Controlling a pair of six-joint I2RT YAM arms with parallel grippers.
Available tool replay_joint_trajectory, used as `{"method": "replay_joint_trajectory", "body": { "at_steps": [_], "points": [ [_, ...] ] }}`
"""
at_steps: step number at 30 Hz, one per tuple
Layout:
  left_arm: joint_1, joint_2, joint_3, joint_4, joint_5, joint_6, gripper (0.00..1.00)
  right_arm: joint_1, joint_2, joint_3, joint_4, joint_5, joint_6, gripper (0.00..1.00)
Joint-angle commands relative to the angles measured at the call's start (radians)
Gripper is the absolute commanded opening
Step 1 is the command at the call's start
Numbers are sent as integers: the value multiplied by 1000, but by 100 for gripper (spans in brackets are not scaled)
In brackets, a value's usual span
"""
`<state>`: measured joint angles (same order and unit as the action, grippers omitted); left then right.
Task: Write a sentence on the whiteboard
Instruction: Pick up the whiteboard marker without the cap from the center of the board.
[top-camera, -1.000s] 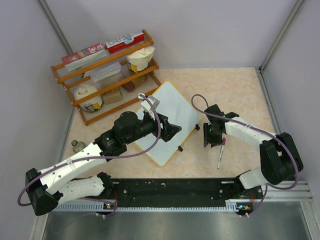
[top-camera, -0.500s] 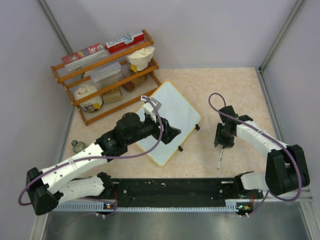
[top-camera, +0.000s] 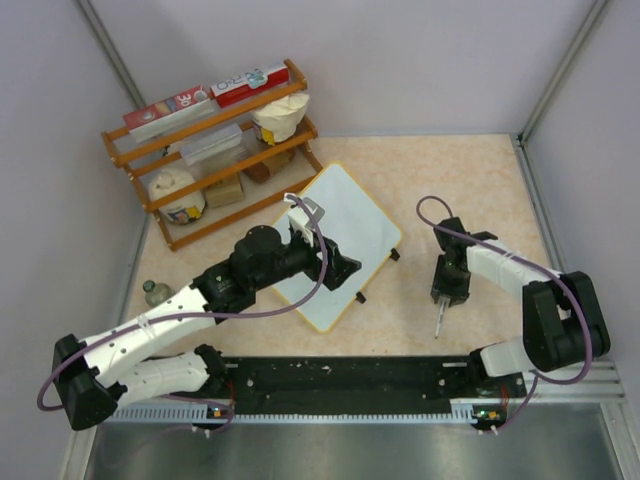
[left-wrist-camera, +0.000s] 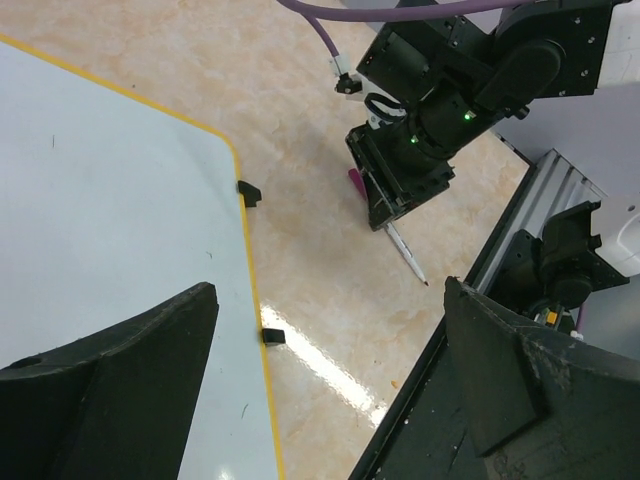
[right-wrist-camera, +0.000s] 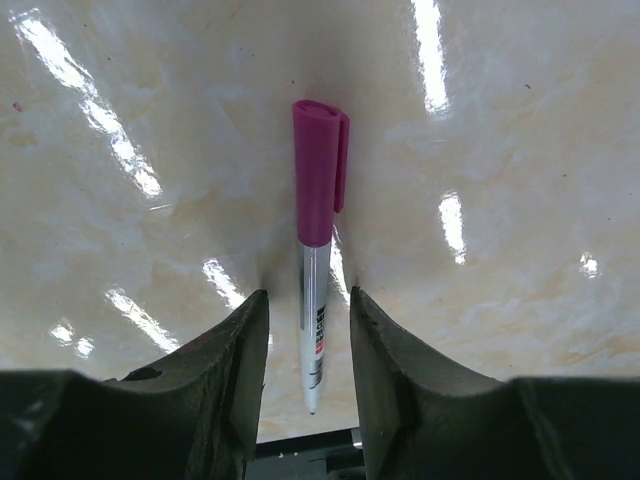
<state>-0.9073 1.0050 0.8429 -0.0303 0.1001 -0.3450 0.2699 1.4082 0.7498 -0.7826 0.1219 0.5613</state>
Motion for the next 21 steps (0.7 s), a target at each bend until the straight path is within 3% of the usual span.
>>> {"method": "replay_joint_trajectory", "body": {
  "at_steps": [1, 4, 7, 14, 21],
  "points": [
    [4, -16, -13, 9, 7, 18, 97, -34, 17, -27, 69, -40, 6, 36],
    [4, -16, -13, 10, 10, 20, 98, -55, 43, -66, 117, -119, -5, 29],
    [5, -22, -2, -5, -3, 21, 99, -57, 81, -87, 164, -185, -15, 0],
    [11, -36, 38, -60, -30, 32, 99, -55, 8, -32, 174, -199, -58, 0],
    [18, 6, 94, -88, -8, 23, 99, -51, -176, 169, 163, -286, -81, 0]
  ]
}}
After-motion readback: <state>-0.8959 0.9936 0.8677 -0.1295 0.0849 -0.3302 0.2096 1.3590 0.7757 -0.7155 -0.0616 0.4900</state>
